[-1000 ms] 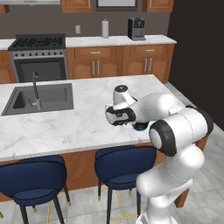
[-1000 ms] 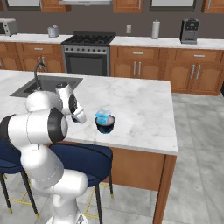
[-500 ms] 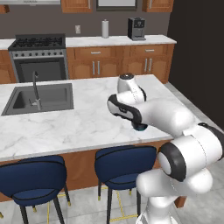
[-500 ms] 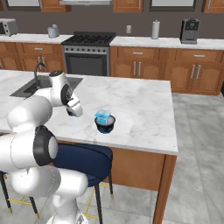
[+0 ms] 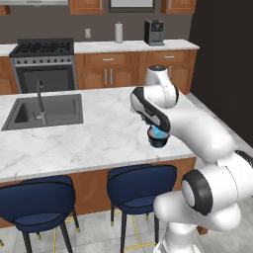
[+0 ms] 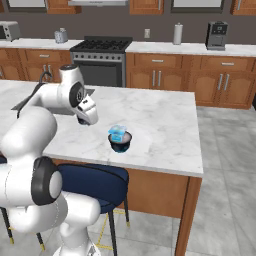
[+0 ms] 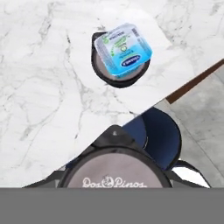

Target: Stack the yogurt containers by placing the smaller containers on top of the larger containers.

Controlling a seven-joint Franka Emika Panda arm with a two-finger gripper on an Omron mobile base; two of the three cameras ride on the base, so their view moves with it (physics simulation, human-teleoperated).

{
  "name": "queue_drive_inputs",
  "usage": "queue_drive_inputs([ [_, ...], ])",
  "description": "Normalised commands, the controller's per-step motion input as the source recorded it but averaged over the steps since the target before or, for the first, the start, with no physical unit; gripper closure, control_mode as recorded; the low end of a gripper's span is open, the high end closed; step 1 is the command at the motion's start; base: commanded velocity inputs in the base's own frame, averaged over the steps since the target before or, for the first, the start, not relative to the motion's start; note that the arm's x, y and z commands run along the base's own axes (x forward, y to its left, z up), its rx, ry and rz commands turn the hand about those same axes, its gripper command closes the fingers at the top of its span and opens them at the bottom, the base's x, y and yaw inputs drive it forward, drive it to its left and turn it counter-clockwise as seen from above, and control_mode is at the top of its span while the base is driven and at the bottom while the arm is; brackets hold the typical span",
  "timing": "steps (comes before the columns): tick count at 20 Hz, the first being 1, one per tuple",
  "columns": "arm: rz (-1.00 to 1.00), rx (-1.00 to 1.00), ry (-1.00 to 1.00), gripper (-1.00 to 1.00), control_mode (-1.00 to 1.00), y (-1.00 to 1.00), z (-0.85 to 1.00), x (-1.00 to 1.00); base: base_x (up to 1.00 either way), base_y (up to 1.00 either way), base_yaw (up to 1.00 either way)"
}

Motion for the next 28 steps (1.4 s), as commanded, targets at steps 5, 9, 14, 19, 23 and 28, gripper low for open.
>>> queue_drive_inputs([
  [5,0.07,0.04,0.09,1.0,-1.0,-0.44,0.41,-0.26,0.0,0.0,0.0],
  [9,0.08,0.02,0.06,1.0,-1.0,-0.42,0.13,-0.25,0.0,0.0,0.0],
  [14,0.06,0.0,0.01,1.0,-1.0,-0.34,-0.05,-0.2,0.0,0.0,0.0],
  [19,0.06,0.0,0.03,1.0,-1.0,-0.12,-0.27,-0.04,0.0,0.0,0.0],
  [23,0.05,-0.04,0.08,1.0,-1.0,0.0,-0.34,0.0,0.0,0.0,0.0],
  [28,0.05,-0.02,0.07,1.0,-1.0,0.0,-0.07,0.06,0.0,0.0,0.0],
])
